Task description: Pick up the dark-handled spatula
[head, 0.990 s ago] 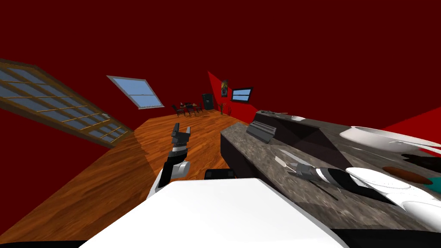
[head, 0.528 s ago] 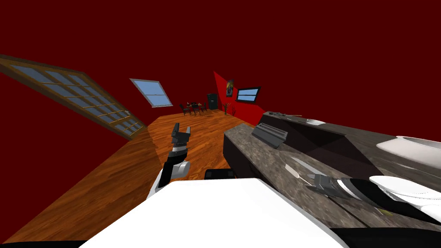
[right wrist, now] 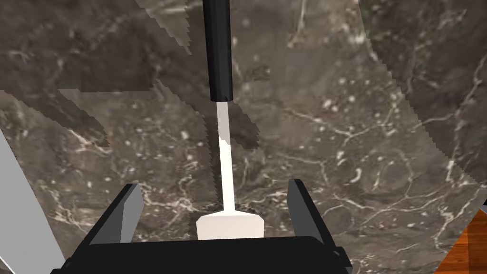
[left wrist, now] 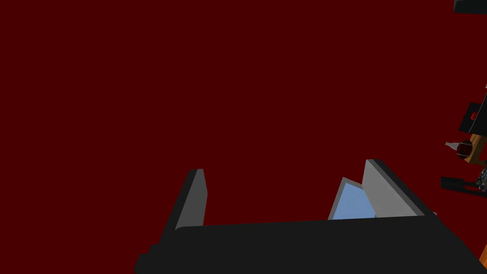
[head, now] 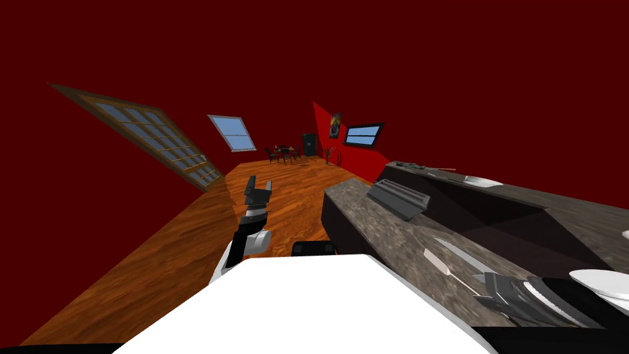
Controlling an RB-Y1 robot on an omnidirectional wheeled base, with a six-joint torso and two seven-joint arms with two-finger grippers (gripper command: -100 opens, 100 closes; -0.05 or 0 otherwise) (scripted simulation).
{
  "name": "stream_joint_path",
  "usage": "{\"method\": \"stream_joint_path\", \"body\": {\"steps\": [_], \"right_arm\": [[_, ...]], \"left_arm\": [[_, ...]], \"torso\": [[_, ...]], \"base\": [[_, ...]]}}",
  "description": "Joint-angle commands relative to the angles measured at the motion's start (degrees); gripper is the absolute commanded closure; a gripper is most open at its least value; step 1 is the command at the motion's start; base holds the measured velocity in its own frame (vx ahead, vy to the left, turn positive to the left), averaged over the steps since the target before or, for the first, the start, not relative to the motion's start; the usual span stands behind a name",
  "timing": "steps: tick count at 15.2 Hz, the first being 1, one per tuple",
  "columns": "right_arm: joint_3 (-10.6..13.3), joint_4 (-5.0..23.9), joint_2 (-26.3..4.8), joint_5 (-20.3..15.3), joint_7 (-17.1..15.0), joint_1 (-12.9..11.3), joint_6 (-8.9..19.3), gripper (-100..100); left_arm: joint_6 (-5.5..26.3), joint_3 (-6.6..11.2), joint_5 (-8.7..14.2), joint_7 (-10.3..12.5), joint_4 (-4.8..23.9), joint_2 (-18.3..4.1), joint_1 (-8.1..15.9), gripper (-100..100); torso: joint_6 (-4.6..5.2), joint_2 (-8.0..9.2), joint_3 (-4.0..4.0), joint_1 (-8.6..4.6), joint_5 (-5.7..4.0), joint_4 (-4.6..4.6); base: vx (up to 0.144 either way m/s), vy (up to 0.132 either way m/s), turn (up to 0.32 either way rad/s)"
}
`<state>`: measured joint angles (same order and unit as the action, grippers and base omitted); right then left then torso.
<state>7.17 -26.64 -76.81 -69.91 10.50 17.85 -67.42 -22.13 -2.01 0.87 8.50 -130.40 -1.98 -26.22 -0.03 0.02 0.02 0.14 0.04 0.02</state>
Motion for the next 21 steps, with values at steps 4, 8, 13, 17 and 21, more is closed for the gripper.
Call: {"method": "stream_joint_path", "body": {"steps": [4, 8, 13, 17, 21], "right_arm": [[0.9, 0.8, -0.6, -2.1, -0.7, 3.4, -0.2, -100], [1.0, 1.4, -0.6, -2.2, -0.5, 2.0, -0.5, -100], [1.5, 0.2, 1.1, -1.6, -1.2, 3.4, 1.9, -100], [1.5, 0.5, 1.2, -1.7, -1.0, 3.2, 1.9, 100], [1.0, 1.0, -0.4, -2.1, -0.8, 2.4, 0.0, 100]], "left_arm": [[0.0, 0.0, 0.0, 0.0, 0.0, 0.0, 0.0, 0], [0.0, 0.01, 0.0, 0.0, 0.0, 0.0, 0.0, 0], [0.0, 0.01, 0.0, 0.0, 0.0, 0.0, 0.0, 0], [0.0, 0.01, 0.0, 0.0, 0.0, 0.0, 0.0, 0], [0.0, 0.01, 0.0, 0.0, 0.0, 0.0, 0.0, 0]], "torso": [[0.05, 0.05, 0.03, -0.02, -0.01, 0.01], [0.09, 0.07, 0.04, -0.03, -0.02, 0.02], [0.07, 0.07, 0.04, -0.17, -0.07, 0.02], [0.07, 0.1, 0.06, -0.07, -0.03, 0.02], [0.09, 0.13, 0.08, 0.07, 0.01, 0.03]], "base": [[0.015, 0.004, 0.086], [0.009, 0.002, 0.028], [0.008, -0.024, 0.034], [0.0, 0.0, 0.0], [-0.006, 0.022, -0.04]]}}
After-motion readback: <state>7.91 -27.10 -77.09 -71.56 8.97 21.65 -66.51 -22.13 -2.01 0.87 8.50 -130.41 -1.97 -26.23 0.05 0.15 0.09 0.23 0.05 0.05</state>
